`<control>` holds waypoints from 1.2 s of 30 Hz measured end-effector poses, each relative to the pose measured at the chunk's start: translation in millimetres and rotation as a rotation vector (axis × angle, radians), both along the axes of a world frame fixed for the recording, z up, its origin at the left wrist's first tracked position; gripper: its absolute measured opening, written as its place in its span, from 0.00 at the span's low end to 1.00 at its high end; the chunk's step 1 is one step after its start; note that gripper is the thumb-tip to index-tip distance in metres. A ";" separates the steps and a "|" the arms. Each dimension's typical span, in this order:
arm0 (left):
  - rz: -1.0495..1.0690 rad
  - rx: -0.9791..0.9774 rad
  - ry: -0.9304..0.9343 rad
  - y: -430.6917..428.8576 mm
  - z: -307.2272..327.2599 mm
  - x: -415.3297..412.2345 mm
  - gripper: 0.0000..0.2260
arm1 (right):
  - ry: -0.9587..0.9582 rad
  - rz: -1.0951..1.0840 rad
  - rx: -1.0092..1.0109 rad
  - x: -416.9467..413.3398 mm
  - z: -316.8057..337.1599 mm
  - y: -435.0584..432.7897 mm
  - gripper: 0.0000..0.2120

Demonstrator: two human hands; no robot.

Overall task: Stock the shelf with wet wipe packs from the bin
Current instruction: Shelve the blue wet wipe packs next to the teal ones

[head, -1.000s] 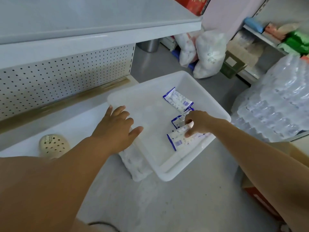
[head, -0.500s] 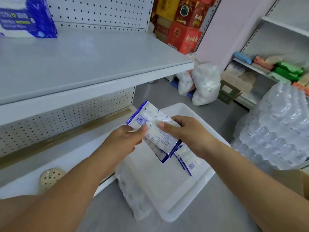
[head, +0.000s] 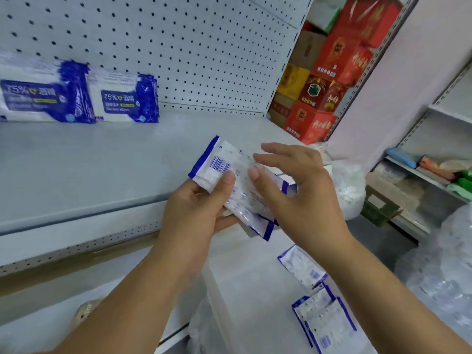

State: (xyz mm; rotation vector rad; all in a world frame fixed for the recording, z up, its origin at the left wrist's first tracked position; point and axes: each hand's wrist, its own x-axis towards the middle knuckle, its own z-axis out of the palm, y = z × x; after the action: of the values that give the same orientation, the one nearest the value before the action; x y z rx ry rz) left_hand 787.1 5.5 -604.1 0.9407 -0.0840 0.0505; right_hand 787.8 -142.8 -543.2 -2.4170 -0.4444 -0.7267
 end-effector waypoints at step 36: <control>0.836 0.175 0.160 197.9 44.2 96.7 0.09 | 0.868 0.547 1.210 226.9 0.3 223.1 0.19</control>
State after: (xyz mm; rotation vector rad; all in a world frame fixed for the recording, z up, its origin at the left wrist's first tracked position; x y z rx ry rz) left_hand 883.8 203.3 -559.9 1.0976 0.4645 0.7480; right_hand 1014.7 80.3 -543.0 -1.1575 -0.1697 0.3014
